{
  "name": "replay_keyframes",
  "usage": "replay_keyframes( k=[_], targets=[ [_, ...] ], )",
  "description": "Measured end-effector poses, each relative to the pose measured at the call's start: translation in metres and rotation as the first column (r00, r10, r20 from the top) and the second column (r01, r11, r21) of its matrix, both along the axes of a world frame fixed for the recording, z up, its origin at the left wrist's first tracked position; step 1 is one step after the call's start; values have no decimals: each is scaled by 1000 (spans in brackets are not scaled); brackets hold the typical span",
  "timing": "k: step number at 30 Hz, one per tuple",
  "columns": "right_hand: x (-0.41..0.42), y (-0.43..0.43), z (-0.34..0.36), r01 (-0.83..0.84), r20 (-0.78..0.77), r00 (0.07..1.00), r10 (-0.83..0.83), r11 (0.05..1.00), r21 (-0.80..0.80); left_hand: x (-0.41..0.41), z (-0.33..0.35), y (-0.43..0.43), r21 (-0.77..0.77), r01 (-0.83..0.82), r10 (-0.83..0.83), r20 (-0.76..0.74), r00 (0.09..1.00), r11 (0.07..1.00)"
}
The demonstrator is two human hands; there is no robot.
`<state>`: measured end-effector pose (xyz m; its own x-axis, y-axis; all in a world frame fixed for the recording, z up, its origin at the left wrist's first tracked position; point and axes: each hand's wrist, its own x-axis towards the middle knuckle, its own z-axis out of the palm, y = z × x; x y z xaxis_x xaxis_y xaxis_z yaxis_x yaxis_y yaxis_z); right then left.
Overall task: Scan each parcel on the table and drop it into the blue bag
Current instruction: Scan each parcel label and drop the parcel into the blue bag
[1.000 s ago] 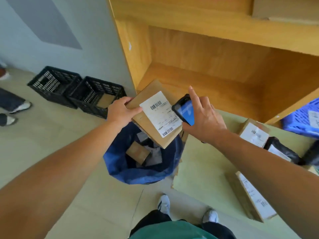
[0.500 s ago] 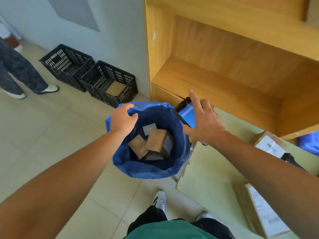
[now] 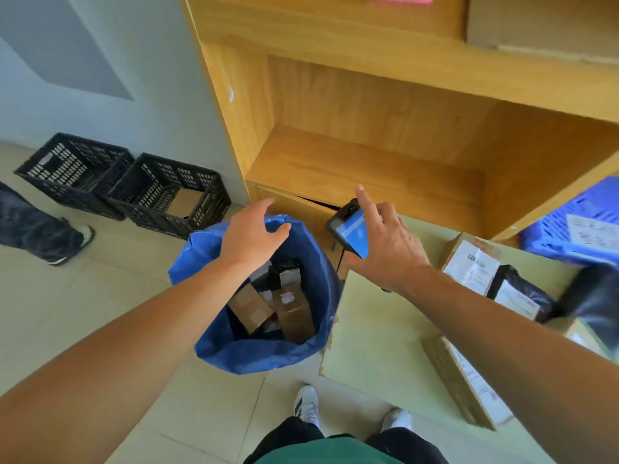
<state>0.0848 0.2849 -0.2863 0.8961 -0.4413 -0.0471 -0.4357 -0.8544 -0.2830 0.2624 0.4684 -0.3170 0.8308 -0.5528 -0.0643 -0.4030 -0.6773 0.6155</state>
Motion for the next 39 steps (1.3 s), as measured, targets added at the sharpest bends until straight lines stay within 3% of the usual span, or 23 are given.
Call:
replay_keyframes(
  k=[12, 22, 32, 39],
  targets=[
    [-155, -87, 17, 345, 148, 929, -340, 939, -7, -107, 57, -154, 62, 344, -349, 131, 928, 937],
    [-374, -161, 29, 583, 119, 806, -580, 812, 2, -323, 74, -300, 61, 585, -584, 203, 786, 809],
    [-589, -187, 23, 801, 94, 593, -800, 598, 33, -533, 47, -394, 4, 824, -821, 89, 564, 567],
    [-692, -176, -5, 917, 72, 364, -928, 371, 146, -639, 10, -420, 45, 914, -913, -47, 406, 404]
  ],
)
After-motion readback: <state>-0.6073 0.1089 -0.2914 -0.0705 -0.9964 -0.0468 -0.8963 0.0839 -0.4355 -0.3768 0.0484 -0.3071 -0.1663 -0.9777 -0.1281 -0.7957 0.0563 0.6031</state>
